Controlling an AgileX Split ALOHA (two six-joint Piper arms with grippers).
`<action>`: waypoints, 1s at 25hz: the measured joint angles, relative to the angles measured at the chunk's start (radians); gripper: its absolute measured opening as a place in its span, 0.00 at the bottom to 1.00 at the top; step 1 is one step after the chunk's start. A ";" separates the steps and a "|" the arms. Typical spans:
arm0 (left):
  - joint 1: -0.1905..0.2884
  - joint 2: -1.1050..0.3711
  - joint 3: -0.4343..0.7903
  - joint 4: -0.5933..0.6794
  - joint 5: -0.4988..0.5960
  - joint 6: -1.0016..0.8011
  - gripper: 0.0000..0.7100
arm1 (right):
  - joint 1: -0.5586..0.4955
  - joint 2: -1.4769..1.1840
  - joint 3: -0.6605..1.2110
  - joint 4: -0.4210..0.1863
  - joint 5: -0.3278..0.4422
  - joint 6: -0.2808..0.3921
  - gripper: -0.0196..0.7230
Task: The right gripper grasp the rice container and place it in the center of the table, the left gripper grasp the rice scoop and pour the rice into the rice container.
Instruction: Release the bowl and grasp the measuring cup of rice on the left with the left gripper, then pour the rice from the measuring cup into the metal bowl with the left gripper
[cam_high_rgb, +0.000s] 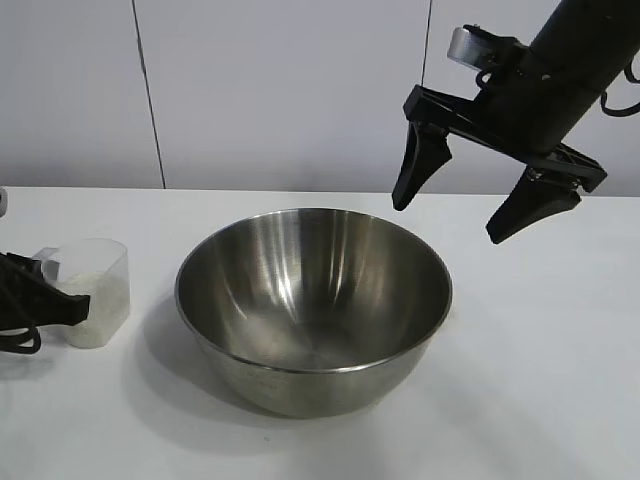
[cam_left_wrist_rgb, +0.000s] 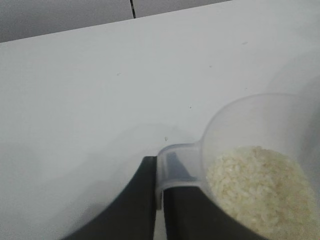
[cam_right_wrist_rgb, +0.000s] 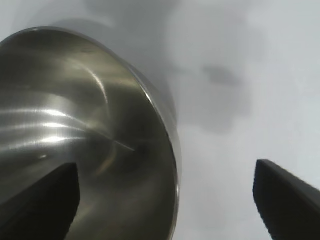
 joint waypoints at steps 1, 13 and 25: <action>0.000 0.000 0.000 0.000 -0.001 0.000 0.01 | 0.000 0.000 0.000 0.000 0.000 0.000 0.90; 0.001 -0.077 0.000 0.002 0.005 0.003 0.01 | 0.000 0.000 0.000 0.000 0.003 0.000 0.90; 0.001 -0.343 0.001 0.073 0.102 0.091 0.01 | 0.000 0.000 0.000 -0.004 0.003 0.002 0.90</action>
